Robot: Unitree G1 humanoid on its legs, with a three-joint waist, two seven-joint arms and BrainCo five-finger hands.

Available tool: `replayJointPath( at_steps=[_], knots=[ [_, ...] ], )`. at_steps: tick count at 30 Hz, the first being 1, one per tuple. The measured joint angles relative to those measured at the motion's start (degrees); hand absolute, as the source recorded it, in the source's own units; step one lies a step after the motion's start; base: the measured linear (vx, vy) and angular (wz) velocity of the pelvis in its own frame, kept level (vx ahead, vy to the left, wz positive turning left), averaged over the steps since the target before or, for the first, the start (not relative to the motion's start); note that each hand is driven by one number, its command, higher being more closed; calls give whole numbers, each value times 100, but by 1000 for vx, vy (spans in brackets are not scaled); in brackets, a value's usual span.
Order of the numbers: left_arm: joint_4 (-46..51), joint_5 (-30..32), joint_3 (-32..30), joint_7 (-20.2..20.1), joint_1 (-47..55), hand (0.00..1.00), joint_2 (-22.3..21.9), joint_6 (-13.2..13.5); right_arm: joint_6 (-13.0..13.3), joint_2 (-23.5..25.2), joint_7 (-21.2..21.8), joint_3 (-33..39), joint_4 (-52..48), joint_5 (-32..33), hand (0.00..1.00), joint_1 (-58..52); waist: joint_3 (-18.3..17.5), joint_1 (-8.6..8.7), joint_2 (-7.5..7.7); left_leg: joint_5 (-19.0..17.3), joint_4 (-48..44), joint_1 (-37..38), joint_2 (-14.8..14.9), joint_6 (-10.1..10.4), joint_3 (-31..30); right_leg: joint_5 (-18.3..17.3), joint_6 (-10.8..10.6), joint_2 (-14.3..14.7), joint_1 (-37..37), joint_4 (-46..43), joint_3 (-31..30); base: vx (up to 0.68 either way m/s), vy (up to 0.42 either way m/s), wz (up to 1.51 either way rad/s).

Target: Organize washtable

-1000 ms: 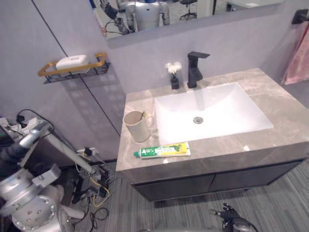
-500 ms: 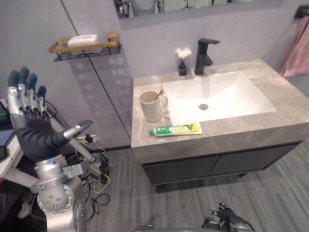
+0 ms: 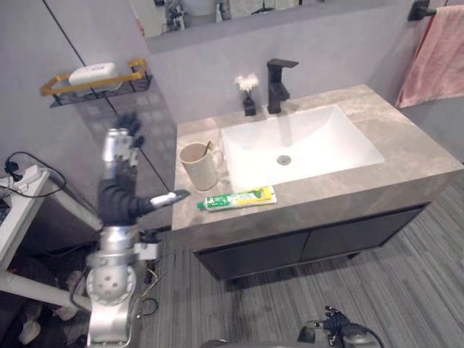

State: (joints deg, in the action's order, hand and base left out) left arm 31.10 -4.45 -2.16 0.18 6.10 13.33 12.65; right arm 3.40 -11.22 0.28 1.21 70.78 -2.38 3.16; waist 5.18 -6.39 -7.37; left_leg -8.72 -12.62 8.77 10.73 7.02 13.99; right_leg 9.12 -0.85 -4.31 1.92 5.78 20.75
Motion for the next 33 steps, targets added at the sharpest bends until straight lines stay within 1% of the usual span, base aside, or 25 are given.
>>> replayJointPath(
  at_steps=[1,2,4,6,7,8,9,10,11,12,13,15,16,18,19,20,22,23,24,26,27,28,30,33],
  knots=[
    [-81,83,105,-39,-85,0,63,-20,-2,0,4,-11,0,0,0,-11,-5,13,7,6,19,-1,0,-2,-11,-9,6,-1,-1,14,16,-89,-4,18],
    [-241,227,310,-104,-243,0,182,-60,-11,20,9,-60,1,0,0,-19,-13,99,22,6,86,-3,3,-2,-68,-52,-19,-1,-4,17,91,-96,3,24],
    [-430,671,641,-148,-497,0,334,-121,-21,74,54,-176,11,5,0,-37,-47,164,81,4,283,7,1,-2,-134,-73,-4,7,-67,20,146,-99,16,18],
    [-522,1091,1037,-206,-734,0,530,-124,-19,164,127,-230,-11,5,0,-19,-133,237,201,-15,570,-15,-17,-19,-108,-72,-6,21,-259,22,198,-123,39,1],
    [-621,1218,1233,-321,-921,0,628,-124,-18,224,127,-304,-17,3,0,-15,-164,239,264,-76,714,-43,-57,-113,-57,-72,-6,19,-350,23,227,-119,36,-11],
    [-678,1271,1310,-385,-997,0,656,-132,-17,246,133,-360,-29,4,0,-20,-168,234,305,-106,756,-86,-61,-150,-27,-150,-111,44,-386,23,237,-123,13,-22],
    [-818,1388,1374,-499,-1008,0,661,-168,-21,269,191,-422,-35,4,0,-6,-217,244,221,-96,810,-138,92,-201,37,-147,76,29,-483,-294,225,-52,15,-12],
    [-886,1424,1418,-547,-1049,0,717,-223,-21,296,231,-458,-44,-5,0,-26,-260,273,342,-87,828,-125,29,-182,18,-173,64,-27,-452,-485,174,14,18,-12],
    [-927,1422,1452,-600,-1090,0,747,-250,-23,299,248,-474,-38,-17,0,-36,-287,257,397,-76,817,-120,2,-163,26,-163,47,-8,-393,-311,138,62,21,-12],
    [-931,1422,1522,-667,-1123,0,803,-304,-23,299,248,-539,-33,-49,0,-36,-298,235,405,-63,767,-145,-13,-153,41,-62,48,34,-309,-103,132,30,-18,-12],
    [-930,1422,1655,-802,-1206,0,859,-348,-23,265,245,-623,-43,-49,0,-13,-338,248,443,-21,736,-231,-36,-137,31,24,28,26,-339,13,139,3,-16,-4],
    [-932,1421,1808,-917,-1309,0,883,-369,-31,214,248,-679,-37,-51,0,-22,-314,246,377,-16,709,-310,-60,-127,27,59,18,3,-405,14,137,21,21,0],
    [-943,1422,1862,-987,-1472,0,892,-396,-35,215,261,-685,-51,-48,0,15,-259,246,311,-16,643,-365,-70,-125,17,103,46,-14,-434,14,129,38,39,-2],
    [-1073,1453,1900,-982,-1774,0,900,-408,-35,216,275,-824,-57,-48,0,49,-233,249,331,-15,587,-436,-87,-126,2,128,40,-38,-484,14,140,24,23,0],
    [-1100,1481,1900,-976,-1855,0,918,-408,-34,217,282,-866,-67,-49,0,65,-233,251,321,-14,563,-468,-91,-126,1,149,38,-44,-510,14,136,18,42,1],
    [-1105,1601,1896,-927,-2062,0,1037,-412,-23,224,309,-904,-97,-48,0,151,-120,272,326,-15,484,-559,-110,-126,-14,190,24,-76,-559,14,136,-10,46,1],
    [-1105,1665,1840,-864,-2298,0,1160,-422,-20,216,325,-899,-199,-48,0,209,-6,270,373,-15,374,-772,-154,-127,-45,257,25,-137,-718,13,136,-44,56,5],
    [-1105,1664,1627,-822,-2493,0,1316,-466,-13,196,324,-891,-257,-48,0,282,104,298,410,-16,241,-1022,-197,-129,-68,332,14,-198,-933,11,132,-55,37,4],
    [-1105,1664,1524,-792,-2552,0,1398,-474,-12,190,324,-881,-263,-48,0,322,162,316,418,-17,190,-1105,-206,-131,-67,364,9,-217,-1003,10,124,-75,30,4],
    [-1105,1640,1173,-728,-2675,0,1783,-497,-15,177,323,-786,-314,-46,0,396,288,412,403,-26,44,-1399,-261,-145,-108,429,22,-276,-1212,-6,123,-78,18,5],
    [-1104,1623,1042,-714,-2806,0,2036,-494,-16,162,320,-737,-377,-45,0,383,345,413,383,-46,-37,-1532,-267,-177,-103,462,15,-292,-1322,-7,109,-52,19,2],
    [-1104,1605,999,-689,-2887,0,2163,-494,-19,162,320,-680,-415,-46,0,378,383,414,374,-55,-57,-1597,-268,-191,-100,476,9,-298,-1367,-7,99,-46,17,-3],
    [-1087,1452,753,-597,-3019,0,2560,-469,-20,170,321,-520,-505,-43,0,369,419,417,364,-81,-169,-1884,-267,-225,-54,484,-11,-325,-1631,5,40,-30,19,-10],
    [-1088,1316,584,-605,-2966,0,2911,-469,-17,166,326,-332,-708,-39,0,334,468,428,329,-84,-179,-2034,-269,-232,41,511,-29,-344,-1838,7,-61,22,27,-14]
  ],
)
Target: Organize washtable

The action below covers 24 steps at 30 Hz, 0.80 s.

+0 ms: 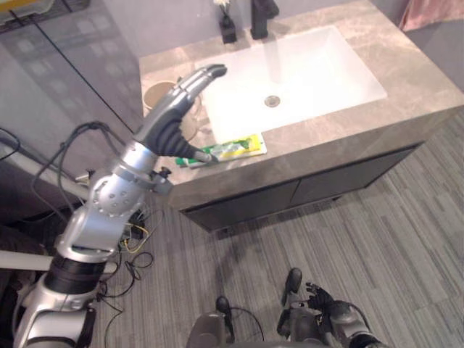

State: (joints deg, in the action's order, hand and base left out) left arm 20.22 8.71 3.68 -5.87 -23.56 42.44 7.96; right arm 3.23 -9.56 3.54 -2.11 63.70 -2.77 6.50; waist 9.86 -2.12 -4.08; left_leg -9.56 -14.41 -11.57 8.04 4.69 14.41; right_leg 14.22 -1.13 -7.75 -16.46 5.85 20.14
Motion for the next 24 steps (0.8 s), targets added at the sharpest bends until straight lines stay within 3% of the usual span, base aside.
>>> replayJointPath(
  at_steps=[10,18,24],
  knots=[
    [75,-587,-160,-256,439,0,369,126,37,87,10,174,-212,100,0,-149,69,0,-67,-28,44,-83,-17,-40,136,61,54,-1,-184,-19,-132,79,62,-6],
    [171,-702,-159,-401,721,0,738,141,80,173,14,165,-357,119,0,-152,169,-18,-108,-57,41,-94,-31,-69,226,61,55,-16,-242,-19,-205,12,50,-3],
    [223,-709,-156,-435,889,0,779,142,89,156,12,168,-446,183,0,-178,213,-11,-150,-58,17,-199,-20,-67,287,82,72,-2,-378,-20,-272,2,29,-6]
  ],
)
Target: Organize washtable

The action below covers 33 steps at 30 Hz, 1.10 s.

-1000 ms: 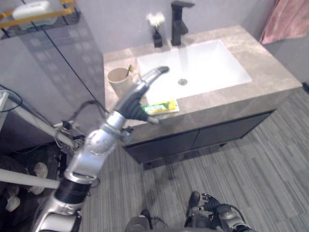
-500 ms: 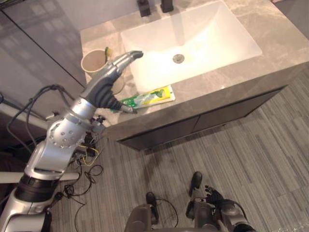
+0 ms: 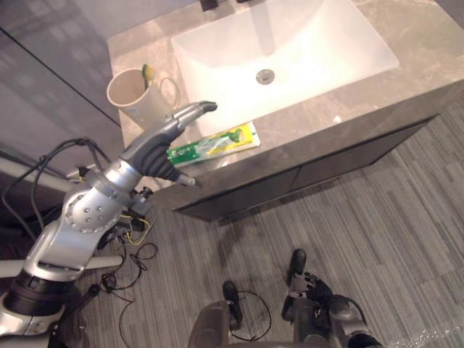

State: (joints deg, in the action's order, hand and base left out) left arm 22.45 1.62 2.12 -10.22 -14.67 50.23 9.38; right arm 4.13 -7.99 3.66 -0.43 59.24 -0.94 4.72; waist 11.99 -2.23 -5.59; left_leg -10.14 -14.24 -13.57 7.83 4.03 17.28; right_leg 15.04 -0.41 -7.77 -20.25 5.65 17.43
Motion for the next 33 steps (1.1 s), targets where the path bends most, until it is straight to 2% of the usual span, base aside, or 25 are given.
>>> replayJointPath(
  at_steps=[7,13,19,33],
  knots=[
    [0,-162,11,-228,19,0,1,-13,0,-6,2,0,-10,46,0,-15,6,-13,-11,-22,-22,-14,3,-1,4,-1,0,-3,-1,0,2,7,50,1],
    [0,-202,14,-210,19,0,1,-15,9,-15,6,-1,-17,78,0,-13,20,-5,-38,-55,-78,-70,6,0,42,-1,0,2,-70,0,-49,-3,45,-4],
    [-86,190,18,-43,-13,0,-18,-134,52,-35,9,-2,-43,114,0,-10,43,7,-57,-101,-142,-94,33,36,113,9,8,55,-133,-1,-163,10,43,-10],
    [-804,981,15,201,-585,0,-960,-471,43,-21,9,33,-354,161,0,-31,149,11,-99,-146,-200,-166,39,17,204,28,1,68,-236,-2,-266,9,52,-3]
  ],
)
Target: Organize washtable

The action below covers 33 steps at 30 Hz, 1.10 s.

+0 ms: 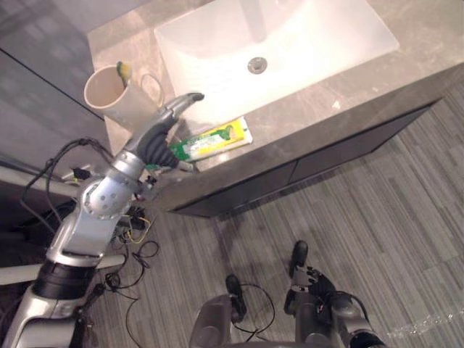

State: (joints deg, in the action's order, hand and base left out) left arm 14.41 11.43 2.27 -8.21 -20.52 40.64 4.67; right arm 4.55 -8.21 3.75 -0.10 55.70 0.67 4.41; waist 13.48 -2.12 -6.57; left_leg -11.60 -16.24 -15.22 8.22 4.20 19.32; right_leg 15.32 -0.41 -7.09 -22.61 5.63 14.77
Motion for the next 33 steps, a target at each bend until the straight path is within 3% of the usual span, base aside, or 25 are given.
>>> replayJointPath(
  at_steps=[8,21,33],
  knots=[
    [-315,62,5,76,-342,0,-448,-204,-10,54,2,14,-208,1,0,-25,61,4,-3,-52,-60,0,13,-2,146,54,6,10,-68,-1,-132,9,55,-10],
    [-594,-183,242,-68,-588,0,-442,-318,-62,80,3,13,-383,103,0,-105,67,-11,-13,-100,-137,2,99,27,250,55,10,72,-87,0,-206,12,45,-4],
    [-593,-435,640,-307,-824,0,160,-305,-43,92,6,-34,-547,117,0,-193,75,-20,-29,-148,-232,-61,171,47,346,68,27,118,-157,0,-248,24,43,-3]
  ],
)
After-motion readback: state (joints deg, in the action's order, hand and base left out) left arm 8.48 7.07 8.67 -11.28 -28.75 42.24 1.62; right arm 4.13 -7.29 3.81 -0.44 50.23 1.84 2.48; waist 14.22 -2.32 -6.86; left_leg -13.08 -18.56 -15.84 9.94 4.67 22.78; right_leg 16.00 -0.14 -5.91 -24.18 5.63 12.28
